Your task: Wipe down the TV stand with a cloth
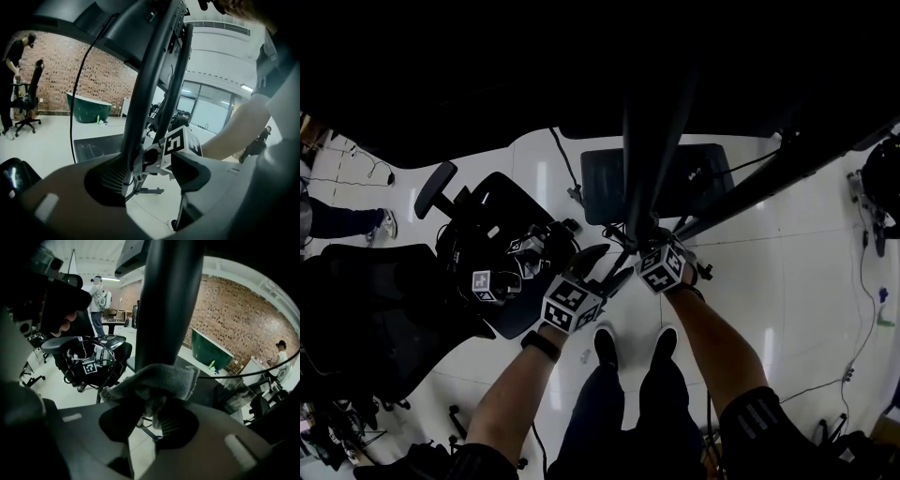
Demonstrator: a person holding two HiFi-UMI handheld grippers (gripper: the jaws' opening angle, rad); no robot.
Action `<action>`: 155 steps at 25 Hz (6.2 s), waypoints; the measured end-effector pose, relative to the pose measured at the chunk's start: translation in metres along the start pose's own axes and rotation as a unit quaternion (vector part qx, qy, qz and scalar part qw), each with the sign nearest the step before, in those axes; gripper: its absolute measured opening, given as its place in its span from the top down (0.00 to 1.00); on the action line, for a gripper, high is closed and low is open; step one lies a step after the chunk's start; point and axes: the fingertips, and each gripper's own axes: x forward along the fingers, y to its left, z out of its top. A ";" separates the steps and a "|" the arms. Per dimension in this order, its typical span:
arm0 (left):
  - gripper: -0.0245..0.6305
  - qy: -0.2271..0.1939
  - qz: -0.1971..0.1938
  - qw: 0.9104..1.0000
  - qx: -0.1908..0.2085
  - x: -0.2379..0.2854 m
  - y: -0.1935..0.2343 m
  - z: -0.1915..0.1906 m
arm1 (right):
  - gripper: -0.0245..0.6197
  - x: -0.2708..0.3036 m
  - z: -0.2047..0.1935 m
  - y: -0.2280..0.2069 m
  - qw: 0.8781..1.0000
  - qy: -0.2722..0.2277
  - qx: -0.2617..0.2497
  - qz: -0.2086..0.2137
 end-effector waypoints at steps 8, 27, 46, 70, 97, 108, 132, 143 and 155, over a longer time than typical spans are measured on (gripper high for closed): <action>0.48 0.021 -0.001 1.000 -0.011 0.014 0.002 -0.027 | 0.91 0.021 -0.021 -0.001 1.000 0.000 0.015 -0.009; 0.47 -0.118 -0.089 0.984 0.096 -0.058 -0.155 0.189 | 0.92 -0.336 0.135 -0.084 0.967 -0.232 -0.031 -0.101; 0.47 -0.265 -0.124 0.917 0.270 -0.171 -0.327 0.474 | 0.92 -0.685 0.309 -0.216 0.917 -0.318 -0.142 -0.196; 0.48 -0.276 -0.078 0.923 0.258 -0.165 -0.341 0.508 | 0.84 -0.695 0.377 -0.279 0.910 -0.306 -0.173 -0.221; 0.48 -0.215 -0.068 0.954 0.200 -0.097 -0.300 0.437 | 0.89 -0.563 0.277 -0.244 0.961 -0.194 -0.137 -0.143; 0.48 -0.174 -0.066 0.967 0.172 -0.065 -0.271 0.389 | 0.78 -0.504 0.232 -0.238 0.973 -0.169 -0.094 -0.125; 0.48 -0.064 -0.058 0.992 0.097 0.029 -0.181 0.230 | 0.67 -0.327 0.102 -0.205 0.993 -0.095 -0.002 -0.071; 0.48 -0.029 -0.057 0.996 0.063 0.086 -0.142 0.149 | 0.66 -0.233 0.031 -0.184 0.996 -0.067 0.031 -0.043; 0.48 0.032 -0.053 0.997 0.044 0.141 -0.108 0.040 | 0.64 -0.123 -0.059 -0.162 0.998 -0.031 0.060 -0.013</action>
